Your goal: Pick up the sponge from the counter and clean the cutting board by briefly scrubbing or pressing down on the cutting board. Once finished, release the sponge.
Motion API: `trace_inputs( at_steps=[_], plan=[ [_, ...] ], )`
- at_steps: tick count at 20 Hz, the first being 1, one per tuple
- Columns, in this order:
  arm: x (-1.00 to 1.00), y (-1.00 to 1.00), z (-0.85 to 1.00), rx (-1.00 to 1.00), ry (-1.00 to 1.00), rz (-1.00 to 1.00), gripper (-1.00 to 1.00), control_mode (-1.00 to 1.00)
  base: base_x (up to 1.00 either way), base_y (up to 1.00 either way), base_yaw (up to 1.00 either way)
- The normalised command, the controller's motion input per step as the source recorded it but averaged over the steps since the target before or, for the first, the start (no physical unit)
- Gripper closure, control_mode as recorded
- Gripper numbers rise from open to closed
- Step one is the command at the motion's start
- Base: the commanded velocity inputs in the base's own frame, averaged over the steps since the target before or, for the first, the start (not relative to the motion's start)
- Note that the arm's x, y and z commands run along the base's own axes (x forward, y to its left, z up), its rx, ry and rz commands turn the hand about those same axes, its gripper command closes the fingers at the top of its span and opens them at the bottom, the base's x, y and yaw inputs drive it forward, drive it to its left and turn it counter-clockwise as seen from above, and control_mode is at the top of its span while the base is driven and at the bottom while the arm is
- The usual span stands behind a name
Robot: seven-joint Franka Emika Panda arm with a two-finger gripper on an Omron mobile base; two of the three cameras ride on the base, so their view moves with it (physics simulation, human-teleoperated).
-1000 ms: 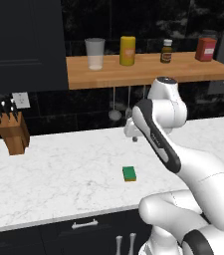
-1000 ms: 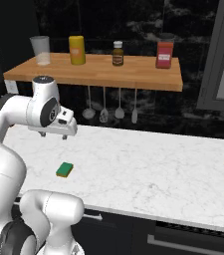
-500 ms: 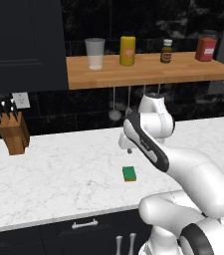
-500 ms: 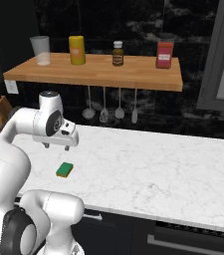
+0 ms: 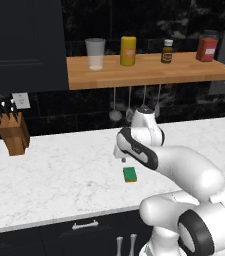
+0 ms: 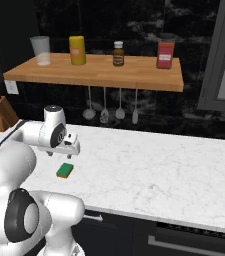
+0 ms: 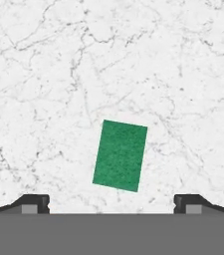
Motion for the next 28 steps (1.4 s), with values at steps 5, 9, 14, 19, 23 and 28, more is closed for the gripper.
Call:
trace_inputs(
  at_steps=[5, 9, 14, 19, 23, 28],
  plan=[
    [0.24, 0.07, -0.29, 0.00, 0.09, 0.00, -1.00, -1.00, 0.00, 0.00, 0.00],
    [0.08, 0.00, -0.26, 0.00, 0.08, 0.00, -1.00, -1.00, 0.00, 0.00, 0.00],
    [0.00, 0.00, -0.23, 0.00, 0.05, 0.00, -1.00, -1.00, 0.00, 0.00, 0.00],
    [0.00, 0.00, -0.27, 0.00, 0.02, 0.00, -1.00, -1.00, 0.00, 0.00, 0.00],
    [0.00, 0.00, -0.29, 0.00, 0.03, 0.00, -1.00, -1.00, 0.00, 0.00, 0.00],
    [0.00, 0.00, -0.22, 0.00, 0.00, 0.00, -1.00, -1.00, 0.00, 0.00, 0.00]
  ],
)
